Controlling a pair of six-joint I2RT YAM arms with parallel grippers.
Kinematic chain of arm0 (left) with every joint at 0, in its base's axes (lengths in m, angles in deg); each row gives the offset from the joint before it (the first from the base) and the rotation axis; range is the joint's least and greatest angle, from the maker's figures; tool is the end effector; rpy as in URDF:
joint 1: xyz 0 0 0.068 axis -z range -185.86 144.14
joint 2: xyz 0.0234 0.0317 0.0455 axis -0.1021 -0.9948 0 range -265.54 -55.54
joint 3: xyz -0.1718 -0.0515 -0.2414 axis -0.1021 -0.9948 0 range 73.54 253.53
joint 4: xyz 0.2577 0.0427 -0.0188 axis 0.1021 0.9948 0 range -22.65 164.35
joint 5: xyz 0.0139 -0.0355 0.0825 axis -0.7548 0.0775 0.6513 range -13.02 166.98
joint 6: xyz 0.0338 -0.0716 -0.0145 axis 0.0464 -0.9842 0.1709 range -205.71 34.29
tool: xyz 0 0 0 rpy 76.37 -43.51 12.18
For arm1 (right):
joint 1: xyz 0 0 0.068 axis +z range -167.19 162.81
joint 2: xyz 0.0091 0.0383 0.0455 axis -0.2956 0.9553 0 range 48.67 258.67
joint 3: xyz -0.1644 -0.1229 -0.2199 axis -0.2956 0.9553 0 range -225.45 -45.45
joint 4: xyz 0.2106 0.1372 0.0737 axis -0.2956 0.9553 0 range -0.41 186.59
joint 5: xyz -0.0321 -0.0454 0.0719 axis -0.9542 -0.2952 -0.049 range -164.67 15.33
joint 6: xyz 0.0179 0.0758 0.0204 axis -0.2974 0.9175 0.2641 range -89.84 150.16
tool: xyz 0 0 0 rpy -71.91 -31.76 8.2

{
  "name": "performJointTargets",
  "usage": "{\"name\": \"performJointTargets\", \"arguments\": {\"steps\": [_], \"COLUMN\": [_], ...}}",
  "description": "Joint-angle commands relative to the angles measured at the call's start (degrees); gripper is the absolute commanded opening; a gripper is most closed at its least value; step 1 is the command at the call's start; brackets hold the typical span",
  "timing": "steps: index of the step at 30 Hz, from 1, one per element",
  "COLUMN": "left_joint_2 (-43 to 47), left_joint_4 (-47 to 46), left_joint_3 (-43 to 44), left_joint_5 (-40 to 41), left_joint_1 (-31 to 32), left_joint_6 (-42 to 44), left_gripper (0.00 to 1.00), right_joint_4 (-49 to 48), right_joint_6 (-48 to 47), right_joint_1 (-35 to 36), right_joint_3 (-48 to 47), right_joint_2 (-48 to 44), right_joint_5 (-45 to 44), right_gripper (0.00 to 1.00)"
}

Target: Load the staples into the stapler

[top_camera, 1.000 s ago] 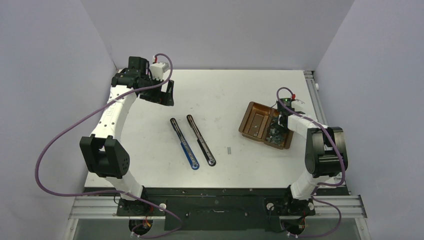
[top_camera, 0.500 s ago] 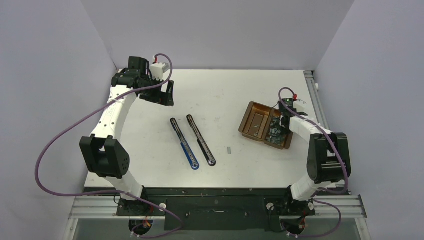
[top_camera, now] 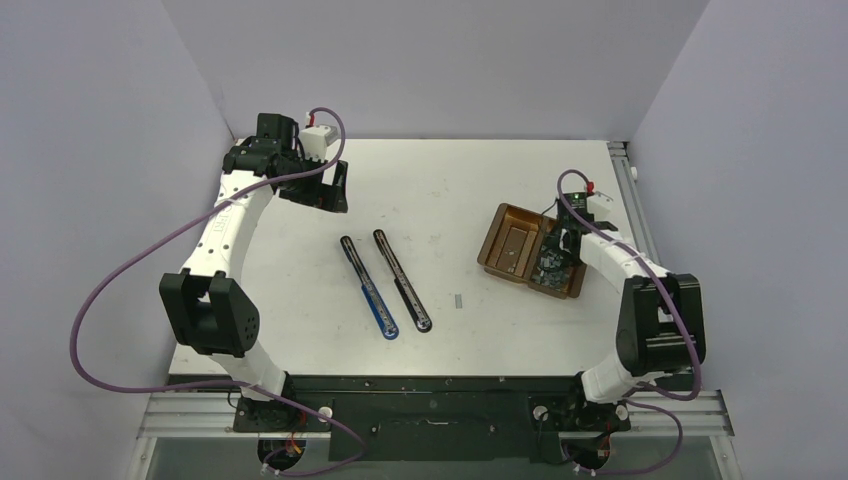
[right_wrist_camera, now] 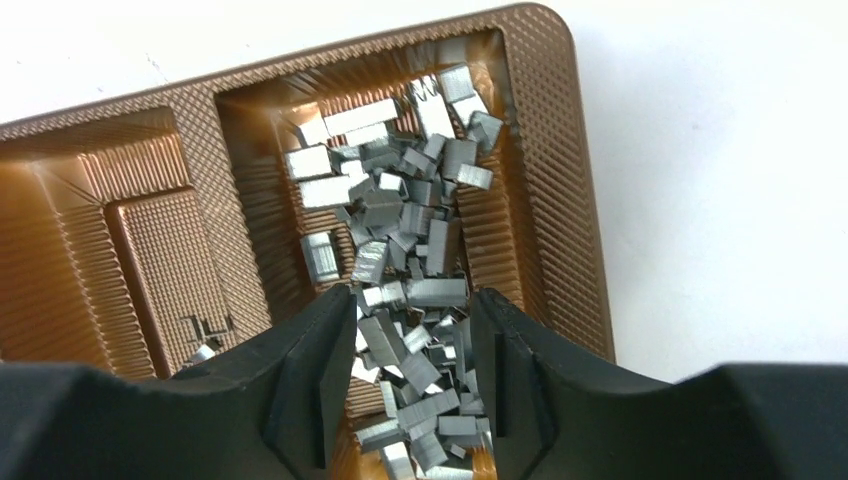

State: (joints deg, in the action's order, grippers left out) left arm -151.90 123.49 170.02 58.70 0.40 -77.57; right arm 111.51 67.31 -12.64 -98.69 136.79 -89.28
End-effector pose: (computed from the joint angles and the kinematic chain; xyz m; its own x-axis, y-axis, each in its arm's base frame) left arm 0.3714 -0.0627 0.3489 -0.7766 0.2204 -0.5902 0.3918 0.9026 -0.1784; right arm 0.3239 0.0082 0.1968 -0.6282 0.5361 -0.5639 0.5521 0.8178 0.1624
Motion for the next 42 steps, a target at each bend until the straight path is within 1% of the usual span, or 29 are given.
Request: {"name": "performJointTargets", "arguments": {"steps": [1,8,17,22,28,37,40,42], "left_joint_2": [1.5,1.6,1.5,1.6,1.6,1.7,1.7,1.8], "left_joint_4": [-0.4,-0.3,-0.2,-0.1,-0.1,0.2,0.3,0.4], "left_joint_3": [2.3,2.1,2.2,2.1,2.0,2.4,2.5,2.5], "left_joint_5": [-0.6,0.0,0.0,0.0,-0.1,-0.6,-0.7,-0.7], "left_joint_1": [-0.5,-0.5,-0.5,-0.6,-0.7,-0.7,-0.7,-0.7], "left_joint_6": [0.1,0.6,0.6,0.7,0.8,0.6,0.5,0.5], "left_gripper": [0.96,0.96,0.96,0.96,0.96,0.96,0.96,0.96], "right_joint_4": [-2.4,-5.2,-6.4,-7.4,-8.9,-9.6,-9.7,-9.8], "right_joint_6": [0.4,1.3,2.1,2.2,2.3,2.5,2.7,2.7], "right_joint_1": [0.0,-0.6,-1.5,-1.8,-1.9,-2.0,-2.0,-2.0], "right_joint_3": [-4.1,-4.9,-3.8,-3.1,-1.8,-0.8,-0.6,-0.4], "right_joint_2": [3.5,8.7,10.5,10.8,11.2,12.4,12.5,12.1], "right_joint_5": [-1.6,-1.8,-2.5,-2.4,-1.9,-1.2,-1.1,-0.8], "right_gripper": [0.47,0.50,0.50,0.47,0.37,0.39,0.37,0.34]}}
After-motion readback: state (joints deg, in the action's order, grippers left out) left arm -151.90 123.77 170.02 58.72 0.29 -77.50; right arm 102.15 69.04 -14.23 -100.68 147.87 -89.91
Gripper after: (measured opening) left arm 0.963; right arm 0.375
